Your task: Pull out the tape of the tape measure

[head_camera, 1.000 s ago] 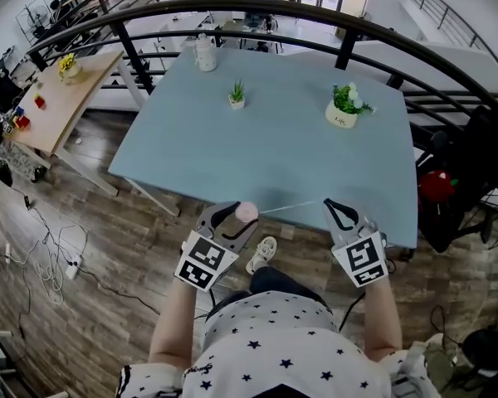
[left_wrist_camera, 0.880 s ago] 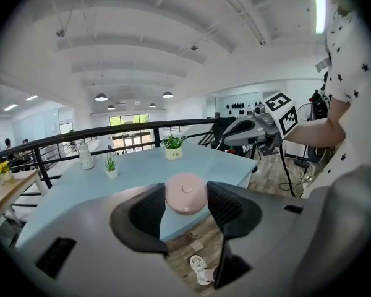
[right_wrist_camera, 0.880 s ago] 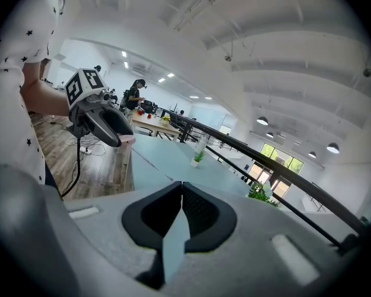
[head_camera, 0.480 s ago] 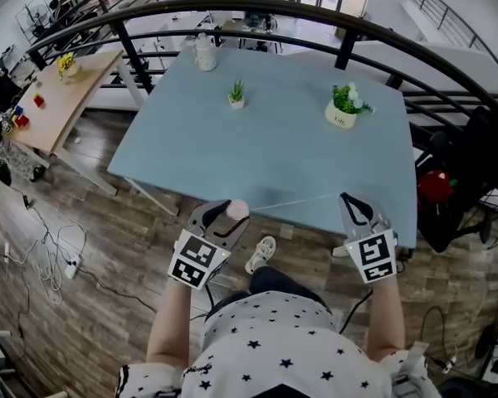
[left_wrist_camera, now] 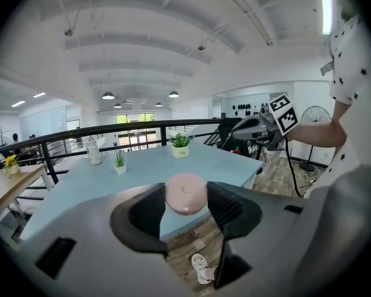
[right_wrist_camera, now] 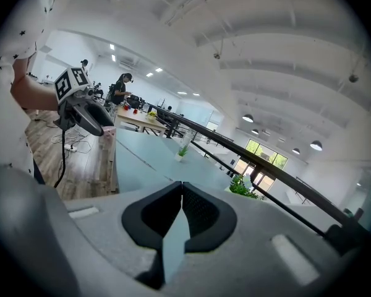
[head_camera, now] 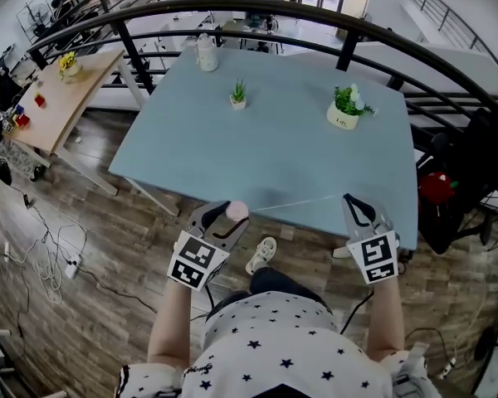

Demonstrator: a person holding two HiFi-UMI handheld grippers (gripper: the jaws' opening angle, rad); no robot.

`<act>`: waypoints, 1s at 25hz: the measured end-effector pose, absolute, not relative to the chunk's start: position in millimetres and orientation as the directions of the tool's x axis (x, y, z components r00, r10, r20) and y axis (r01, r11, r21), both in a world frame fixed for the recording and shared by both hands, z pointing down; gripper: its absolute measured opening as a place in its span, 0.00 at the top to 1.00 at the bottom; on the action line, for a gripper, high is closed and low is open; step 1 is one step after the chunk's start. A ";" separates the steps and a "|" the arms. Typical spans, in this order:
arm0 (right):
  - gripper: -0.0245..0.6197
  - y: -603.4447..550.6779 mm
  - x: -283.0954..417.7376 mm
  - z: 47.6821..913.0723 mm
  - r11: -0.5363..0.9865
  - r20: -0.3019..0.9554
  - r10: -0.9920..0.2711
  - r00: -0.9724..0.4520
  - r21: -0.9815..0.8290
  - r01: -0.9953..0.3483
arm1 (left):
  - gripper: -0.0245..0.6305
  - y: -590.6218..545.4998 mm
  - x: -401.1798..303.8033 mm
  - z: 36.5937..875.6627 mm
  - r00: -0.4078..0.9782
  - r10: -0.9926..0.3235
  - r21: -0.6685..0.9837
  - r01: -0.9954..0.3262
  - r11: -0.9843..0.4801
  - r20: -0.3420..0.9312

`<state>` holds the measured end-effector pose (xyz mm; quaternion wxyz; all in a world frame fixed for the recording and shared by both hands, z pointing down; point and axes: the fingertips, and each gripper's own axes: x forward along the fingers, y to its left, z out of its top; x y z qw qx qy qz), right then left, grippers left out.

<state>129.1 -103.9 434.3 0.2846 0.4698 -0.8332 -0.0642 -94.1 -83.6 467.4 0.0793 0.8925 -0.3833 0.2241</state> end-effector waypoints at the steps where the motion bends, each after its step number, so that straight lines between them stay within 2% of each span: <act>1: 0.94 -104.8 130.8 433.8 0.544 0.413 -0.823 -0.390 0.378 -0.749 | 0.64 -84.2 -95.1 467.2 0.604 -0.651 -0.031 -0.721 -0.692 0.460; 9: 0.94 -110.5 162.6 425.0 0.476 0.395 -0.859 -0.327 0.380 -0.793 | 0.64 -89.3 -113.3 466.1 0.576 -0.676 -0.035 -0.748 -0.662 0.459; 21: 0.94 -109.1 174.0 427.3 0.463 0.397 -0.865 -0.308 0.394 -0.794 | 0.64 -87.5 -110.3 466.6 0.567 -0.678 -0.065 -0.743 -0.667 0.468; 25: 0.94 -111.6 192.4 422.9 0.409 0.379 -0.889 -0.258 0.401 -0.820 | 0.64 -88.8 -120.8 467.6 0.547 -0.691 -0.063 -0.761 -0.646 0.473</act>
